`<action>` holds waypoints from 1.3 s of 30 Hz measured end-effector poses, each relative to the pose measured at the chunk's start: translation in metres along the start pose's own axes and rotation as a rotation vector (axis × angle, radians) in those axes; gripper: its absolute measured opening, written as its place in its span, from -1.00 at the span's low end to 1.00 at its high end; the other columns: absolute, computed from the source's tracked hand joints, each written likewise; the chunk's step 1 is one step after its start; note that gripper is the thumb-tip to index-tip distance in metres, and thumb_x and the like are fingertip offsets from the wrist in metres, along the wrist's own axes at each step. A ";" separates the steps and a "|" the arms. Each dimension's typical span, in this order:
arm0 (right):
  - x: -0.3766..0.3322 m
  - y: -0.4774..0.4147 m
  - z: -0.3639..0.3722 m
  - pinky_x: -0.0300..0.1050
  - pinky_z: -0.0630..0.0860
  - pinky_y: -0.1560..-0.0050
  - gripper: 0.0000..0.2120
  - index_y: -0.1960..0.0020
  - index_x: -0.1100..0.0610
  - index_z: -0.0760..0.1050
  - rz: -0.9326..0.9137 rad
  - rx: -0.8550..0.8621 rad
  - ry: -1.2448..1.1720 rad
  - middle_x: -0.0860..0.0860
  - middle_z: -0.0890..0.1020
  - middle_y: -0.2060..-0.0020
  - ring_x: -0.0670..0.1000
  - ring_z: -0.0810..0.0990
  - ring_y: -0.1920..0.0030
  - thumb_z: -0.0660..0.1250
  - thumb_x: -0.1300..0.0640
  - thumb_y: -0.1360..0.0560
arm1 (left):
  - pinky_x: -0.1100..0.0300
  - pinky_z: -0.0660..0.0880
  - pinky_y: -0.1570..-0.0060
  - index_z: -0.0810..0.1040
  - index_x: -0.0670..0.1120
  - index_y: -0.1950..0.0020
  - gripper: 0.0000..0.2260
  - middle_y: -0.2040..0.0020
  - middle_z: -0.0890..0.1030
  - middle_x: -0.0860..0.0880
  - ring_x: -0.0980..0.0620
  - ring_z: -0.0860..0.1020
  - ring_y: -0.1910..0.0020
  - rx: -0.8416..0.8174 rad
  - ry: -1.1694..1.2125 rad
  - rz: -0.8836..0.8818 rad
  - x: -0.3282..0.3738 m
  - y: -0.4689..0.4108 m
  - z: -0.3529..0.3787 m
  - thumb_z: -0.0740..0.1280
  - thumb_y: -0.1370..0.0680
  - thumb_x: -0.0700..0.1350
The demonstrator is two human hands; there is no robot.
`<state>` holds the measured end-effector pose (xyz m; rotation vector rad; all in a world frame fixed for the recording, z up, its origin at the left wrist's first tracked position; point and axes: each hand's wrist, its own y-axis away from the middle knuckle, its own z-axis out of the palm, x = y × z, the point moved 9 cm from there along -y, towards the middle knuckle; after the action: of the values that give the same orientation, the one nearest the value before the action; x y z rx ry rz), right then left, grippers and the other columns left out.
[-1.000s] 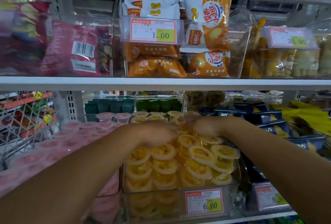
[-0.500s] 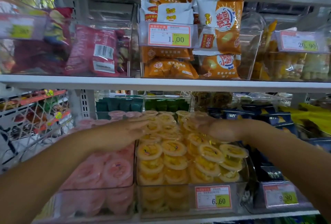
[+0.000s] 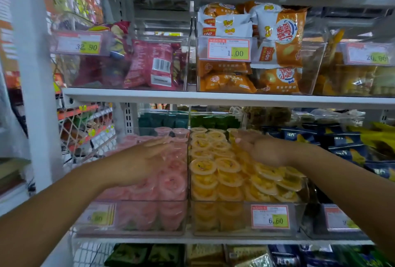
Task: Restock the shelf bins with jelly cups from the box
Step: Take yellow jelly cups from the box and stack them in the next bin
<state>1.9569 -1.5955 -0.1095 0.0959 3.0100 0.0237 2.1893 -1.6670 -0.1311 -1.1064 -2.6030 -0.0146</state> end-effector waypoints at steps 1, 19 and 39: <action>-0.013 0.001 -0.003 -0.09 -0.14 -0.50 -0.50 -0.57 -0.08 -0.08 -0.032 0.012 -0.014 -0.08 -0.06 -0.57 -0.03 -0.11 -0.56 -0.16 -0.13 -0.66 | 0.31 -0.18 -0.47 0.01 0.08 -0.58 -0.48 -0.58 -0.07 0.12 0.21 -0.09 -0.53 -0.015 -0.038 -0.028 -0.011 0.005 0.001 0.02 -0.64 0.14; -0.210 -0.080 0.092 0.22 0.19 -0.42 -0.57 -0.43 0.22 0.29 -0.275 -0.092 0.187 0.27 0.26 -0.43 0.30 0.21 -0.44 0.12 0.06 -0.62 | -0.11 0.11 -0.45 0.19 0.08 -0.52 -0.42 -0.54 0.23 0.04 0.01 0.18 -0.51 0.067 -0.235 -0.098 -0.078 0.047 0.021 -0.23 -0.59 0.24; -0.188 -0.121 0.092 0.33 -0.10 -0.46 -0.42 -0.58 0.07 -0.14 -0.026 -0.040 0.250 0.13 -0.19 -0.56 0.21 -0.17 -0.55 -0.13 -0.13 -0.64 | -0.07 -0.14 -0.53 -0.05 0.07 -0.59 -0.55 -0.60 -0.11 0.01 0.00 -0.07 -0.57 -0.078 -0.225 -0.258 -0.104 0.000 0.012 -0.10 -0.69 0.07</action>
<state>2.1473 -1.7270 -0.1793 0.0533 3.2582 0.1002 2.2536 -1.7380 -0.1728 -0.8300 -2.9541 -0.0525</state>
